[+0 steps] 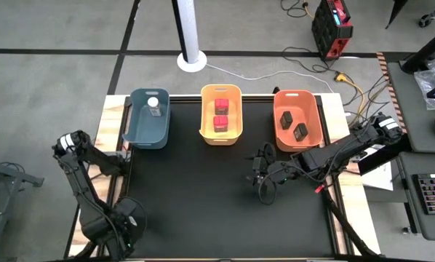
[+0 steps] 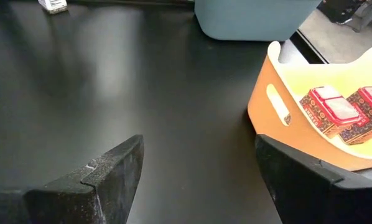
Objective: Sort spices by type
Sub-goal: Put the white seasoning bottle into the gray bin
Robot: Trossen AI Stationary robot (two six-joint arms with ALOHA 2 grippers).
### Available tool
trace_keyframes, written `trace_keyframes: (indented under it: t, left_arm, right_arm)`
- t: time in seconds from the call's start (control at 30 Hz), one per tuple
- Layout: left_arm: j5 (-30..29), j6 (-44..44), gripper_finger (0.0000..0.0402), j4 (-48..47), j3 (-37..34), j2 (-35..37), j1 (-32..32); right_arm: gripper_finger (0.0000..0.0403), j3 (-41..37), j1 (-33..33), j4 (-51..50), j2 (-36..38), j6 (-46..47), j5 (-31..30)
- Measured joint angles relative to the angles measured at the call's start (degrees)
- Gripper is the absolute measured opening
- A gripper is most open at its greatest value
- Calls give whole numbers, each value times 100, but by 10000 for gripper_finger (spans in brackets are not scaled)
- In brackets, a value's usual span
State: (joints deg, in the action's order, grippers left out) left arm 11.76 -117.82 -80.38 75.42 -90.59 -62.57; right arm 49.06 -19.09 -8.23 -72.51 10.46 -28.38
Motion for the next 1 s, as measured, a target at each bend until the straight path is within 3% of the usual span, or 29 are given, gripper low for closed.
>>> trace_keyframes:
  t: [0.1, 0.33, 0.67, 1.0]
  left_arm:
    - [300, -144, 227, -1, -134, -1, 31]
    - [124, 21, 279, 37, -115, -9, 31]
    - [-244, 205, 280, 195, -134, 9, 31]
    - [-219, -45, 267, 320, -382, 9, 31]
  right_arm:
    - [302, 0, -2, 0, 0, 0, 31]
    - [313, 0, 0, 9, -2, 2, 28]
    - [304, 0, 0, 14, -2, 2, 28]
    - [315, -2, 0, 7, -2, 0, 28]
